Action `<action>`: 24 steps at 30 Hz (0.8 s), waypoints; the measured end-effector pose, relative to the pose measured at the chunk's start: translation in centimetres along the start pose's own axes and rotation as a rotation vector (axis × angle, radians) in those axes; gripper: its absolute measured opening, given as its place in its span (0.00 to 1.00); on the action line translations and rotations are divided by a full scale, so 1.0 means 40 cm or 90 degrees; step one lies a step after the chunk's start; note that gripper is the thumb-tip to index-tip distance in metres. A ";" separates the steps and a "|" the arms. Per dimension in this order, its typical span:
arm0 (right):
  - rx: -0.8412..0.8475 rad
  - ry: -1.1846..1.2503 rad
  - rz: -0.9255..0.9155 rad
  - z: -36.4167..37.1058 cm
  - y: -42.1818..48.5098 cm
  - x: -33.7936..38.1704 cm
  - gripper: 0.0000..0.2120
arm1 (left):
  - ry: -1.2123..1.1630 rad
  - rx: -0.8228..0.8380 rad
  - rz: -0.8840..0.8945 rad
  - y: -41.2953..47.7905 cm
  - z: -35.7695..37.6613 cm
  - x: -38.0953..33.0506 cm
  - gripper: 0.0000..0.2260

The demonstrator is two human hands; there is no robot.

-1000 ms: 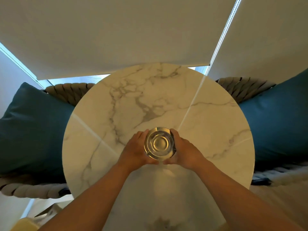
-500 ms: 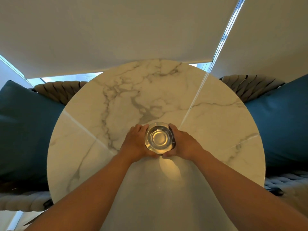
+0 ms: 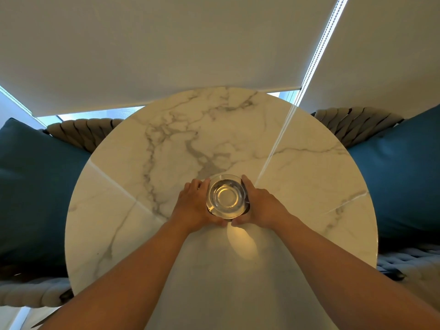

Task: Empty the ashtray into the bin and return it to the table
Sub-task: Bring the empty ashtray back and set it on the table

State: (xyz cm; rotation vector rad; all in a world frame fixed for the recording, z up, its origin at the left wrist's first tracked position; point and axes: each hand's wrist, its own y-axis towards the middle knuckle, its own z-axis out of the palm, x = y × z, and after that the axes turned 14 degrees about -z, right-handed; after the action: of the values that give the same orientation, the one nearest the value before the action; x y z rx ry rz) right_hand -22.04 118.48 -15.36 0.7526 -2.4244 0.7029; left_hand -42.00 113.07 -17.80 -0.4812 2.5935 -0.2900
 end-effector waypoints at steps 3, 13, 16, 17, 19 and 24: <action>-0.002 0.006 0.003 -0.002 -0.003 0.002 0.65 | -0.001 0.003 -0.004 -0.001 -0.001 0.000 0.58; -0.010 0.012 0.002 -0.002 -0.011 0.008 0.59 | -0.018 -0.012 -0.002 -0.017 0.001 0.001 0.53; -0.011 0.010 0.006 -0.002 -0.013 0.008 0.60 | -0.017 -0.016 -0.003 -0.020 -0.002 0.001 0.53; -0.011 0.009 0.006 -0.001 -0.013 0.007 0.60 | -0.016 -0.016 -0.004 -0.021 -0.002 0.000 0.53; -0.010 0.009 0.004 0.000 -0.014 0.007 0.59 | -0.012 -0.017 -0.004 -0.022 -0.002 -0.002 0.52; -0.016 0.012 0.003 0.001 -0.016 0.007 0.58 | -0.004 -0.022 -0.005 -0.023 -0.003 -0.005 0.48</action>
State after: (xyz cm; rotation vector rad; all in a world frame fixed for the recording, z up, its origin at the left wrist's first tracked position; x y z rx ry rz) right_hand -21.87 117.89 -15.04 0.7283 -2.4145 0.6760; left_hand -41.61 112.32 -17.35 -0.5035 2.5944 -0.2470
